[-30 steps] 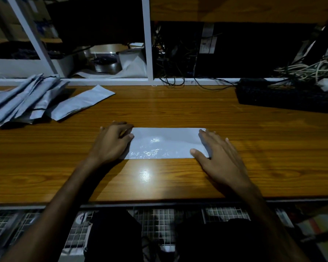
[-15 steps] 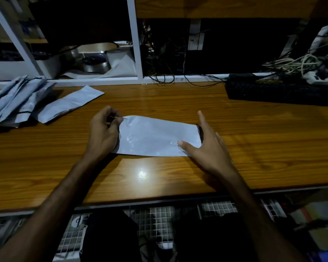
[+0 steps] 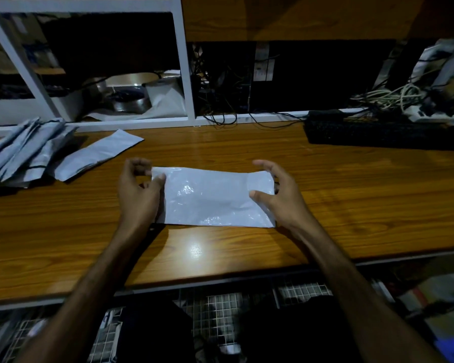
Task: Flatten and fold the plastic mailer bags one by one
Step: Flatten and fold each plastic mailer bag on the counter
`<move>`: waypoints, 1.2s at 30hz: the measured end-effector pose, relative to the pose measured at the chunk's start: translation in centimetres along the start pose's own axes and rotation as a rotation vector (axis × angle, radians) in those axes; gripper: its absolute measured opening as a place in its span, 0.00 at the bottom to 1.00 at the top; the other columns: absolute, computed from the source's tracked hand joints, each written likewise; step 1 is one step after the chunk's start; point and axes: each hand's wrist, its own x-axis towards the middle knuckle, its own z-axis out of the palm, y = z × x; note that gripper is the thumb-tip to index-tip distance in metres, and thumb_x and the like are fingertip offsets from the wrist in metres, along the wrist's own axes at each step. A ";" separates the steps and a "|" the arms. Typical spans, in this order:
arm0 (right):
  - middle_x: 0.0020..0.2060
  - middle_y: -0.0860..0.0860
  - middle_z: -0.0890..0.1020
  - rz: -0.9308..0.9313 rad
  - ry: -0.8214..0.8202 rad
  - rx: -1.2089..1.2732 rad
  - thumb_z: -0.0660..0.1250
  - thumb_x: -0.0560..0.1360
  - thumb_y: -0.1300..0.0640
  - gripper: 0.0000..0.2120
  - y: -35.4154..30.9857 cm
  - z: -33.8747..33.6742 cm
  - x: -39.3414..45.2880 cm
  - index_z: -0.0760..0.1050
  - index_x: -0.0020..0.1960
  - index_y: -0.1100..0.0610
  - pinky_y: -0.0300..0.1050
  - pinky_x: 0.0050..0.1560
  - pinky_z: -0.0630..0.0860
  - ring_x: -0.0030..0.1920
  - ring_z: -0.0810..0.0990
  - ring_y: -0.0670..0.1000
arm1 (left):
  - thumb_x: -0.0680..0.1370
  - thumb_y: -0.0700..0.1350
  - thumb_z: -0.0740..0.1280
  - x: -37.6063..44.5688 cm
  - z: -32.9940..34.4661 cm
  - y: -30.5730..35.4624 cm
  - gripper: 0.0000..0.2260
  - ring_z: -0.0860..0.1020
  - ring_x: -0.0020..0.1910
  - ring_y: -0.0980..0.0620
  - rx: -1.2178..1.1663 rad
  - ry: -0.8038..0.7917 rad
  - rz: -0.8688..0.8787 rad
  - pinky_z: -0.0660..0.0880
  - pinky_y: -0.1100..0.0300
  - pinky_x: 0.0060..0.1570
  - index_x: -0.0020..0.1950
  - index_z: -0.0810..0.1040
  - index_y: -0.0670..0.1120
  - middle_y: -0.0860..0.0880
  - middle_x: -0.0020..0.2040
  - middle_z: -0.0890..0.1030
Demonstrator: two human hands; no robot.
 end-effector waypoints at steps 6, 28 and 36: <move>0.51 0.44 0.87 0.001 0.108 0.141 0.72 0.79 0.65 0.11 -1.4 -2.9 -7.1 0.86 0.48 0.49 0.43 0.59 0.77 0.58 0.83 0.44 | 0.73 0.32 0.76 -6.5 -1.4 1.7 0.18 0.82 0.50 0.67 -0.087 -0.259 -0.104 0.82 0.66 0.44 0.59 0.79 0.47 0.59 0.57 0.82; 0.54 0.40 0.83 0.807 0.723 -0.575 0.77 0.73 0.51 0.09 2.6 -26.3 -43.0 0.83 0.50 0.39 0.36 0.51 0.75 0.48 0.80 0.34 | 0.74 0.29 0.71 -30.9 28.5 17.7 0.15 0.85 0.48 0.57 -0.183 -1.491 0.350 0.81 0.62 0.45 0.45 0.87 0.50 0.56 0.47 0.87; 0.67 0.48 0.77 1.253 0.155 -0.930 0.75 0.74 0.51 0.24 4.9 -30.4 -43.1 0.76 0.69 0.47 0.54 0.61 0.76 0.68 0.75 0.54 | 0.69 0.29 0.62 -38.5 37.0 16.9 0.19 0.79 0.52 0.53 0.123 -1.682 0.683 0.77 0.58 0.54 0.44 0.82 0.53 0.54 0.48 0.80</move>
